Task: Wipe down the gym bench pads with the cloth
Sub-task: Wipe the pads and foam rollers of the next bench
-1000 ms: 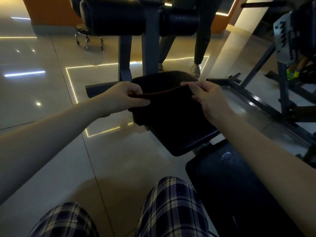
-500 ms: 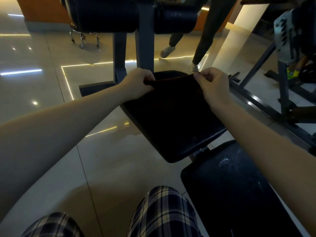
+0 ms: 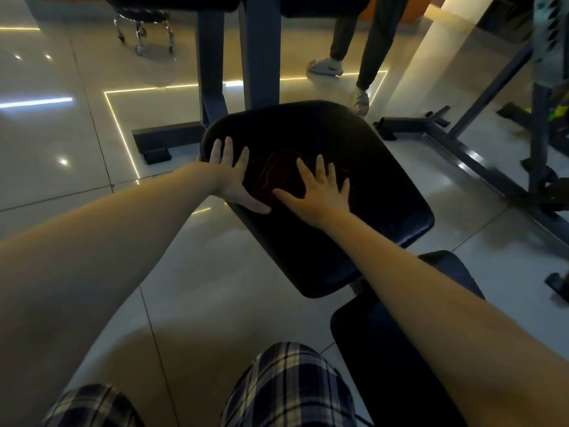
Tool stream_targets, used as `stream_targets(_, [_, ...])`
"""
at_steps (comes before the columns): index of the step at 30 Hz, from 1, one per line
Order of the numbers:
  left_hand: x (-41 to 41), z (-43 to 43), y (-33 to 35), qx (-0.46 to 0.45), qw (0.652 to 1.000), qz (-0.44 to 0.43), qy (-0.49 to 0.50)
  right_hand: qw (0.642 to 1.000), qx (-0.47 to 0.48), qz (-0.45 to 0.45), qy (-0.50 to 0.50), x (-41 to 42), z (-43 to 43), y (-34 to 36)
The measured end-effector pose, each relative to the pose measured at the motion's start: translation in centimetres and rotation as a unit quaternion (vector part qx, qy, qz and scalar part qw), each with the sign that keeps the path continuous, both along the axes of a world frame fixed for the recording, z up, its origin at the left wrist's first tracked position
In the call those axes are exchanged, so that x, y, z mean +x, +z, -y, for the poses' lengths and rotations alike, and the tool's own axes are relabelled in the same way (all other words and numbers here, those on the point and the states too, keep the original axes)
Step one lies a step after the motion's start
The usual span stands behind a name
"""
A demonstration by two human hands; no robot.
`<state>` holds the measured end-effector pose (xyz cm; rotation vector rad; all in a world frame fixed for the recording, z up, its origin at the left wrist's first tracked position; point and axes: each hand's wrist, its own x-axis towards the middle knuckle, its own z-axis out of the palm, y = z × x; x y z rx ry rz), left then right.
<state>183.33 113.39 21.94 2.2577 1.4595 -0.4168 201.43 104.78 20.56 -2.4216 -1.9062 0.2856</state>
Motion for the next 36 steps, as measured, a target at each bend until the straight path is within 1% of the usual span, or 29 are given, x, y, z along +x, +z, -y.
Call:
stream_targets(3, [0.2,0.1,-0.3,-0.008,1.0,0.016,0.014,0.999,0.009,0.029,-0.021,-0.5,-1.4,-1.4])
stream_targets(7, [-0.1,0.4,-0.2,-0.014,0.999,0.034,0.011,0.999,0.014,0.025,-0.031,0.1,-4.0,-0.8])
stream_targets(10, [0.1,0.7,-0.1,-0.016,0.999,0.042,0.016,0.999,0.016,0.003,-0.045,0.3,-5.7,-0.7])
stream_targets(13, [-0.1,1.0,0.0,-0.024,0.998,0.053,0.019,1.0,0.008,0.002,-0.024,0.3,-5.4,-0.6])
stream_targets(16, [-0.2,0.9,-0.1,-0.026,0.998,0.061,0.01,1.0,0.013,0.005,0.022,0.5,-2.6,-0.7])
stream_targets(20, [-0.3,0.8,-0.1,-0.035,0.997,0.066,0.007,0.994,0.02,0.027,0.108,1.4,5.9,-1.9])
stream_targets(22, [-0.2,0.8,-0.1,-0.041,0.997,0.065,0.002,0.991,0.001,0.039,0.126,1.9,9.3,-2.2])
stream_targets(24, [-0.1,0.8,-0.2,-0.044,0.997,0.066,0.003,0.99,-0.004,0.043,0.133,2.5,9.9,-2.4])
stream_targets(27, [-0.1,0.6,-0.5,-0.044,0.997,0.063,0.003,0.991,0.026,0.043,0.127,2.5,6.8,-2.3])
stream_targets(30, [-0.1,0.4,-0.8,-0.036,0.997,0.066,0.0,0.995,0.056,0.019,0.083,3.0,1.1,-2.3])
stream_targets(36, [-0.2,0.6,-0.8,-0.025,0.997,0.068,-0.005,0.999,0.036,-0.009,0.02,5.2,-11.8,-1.6])
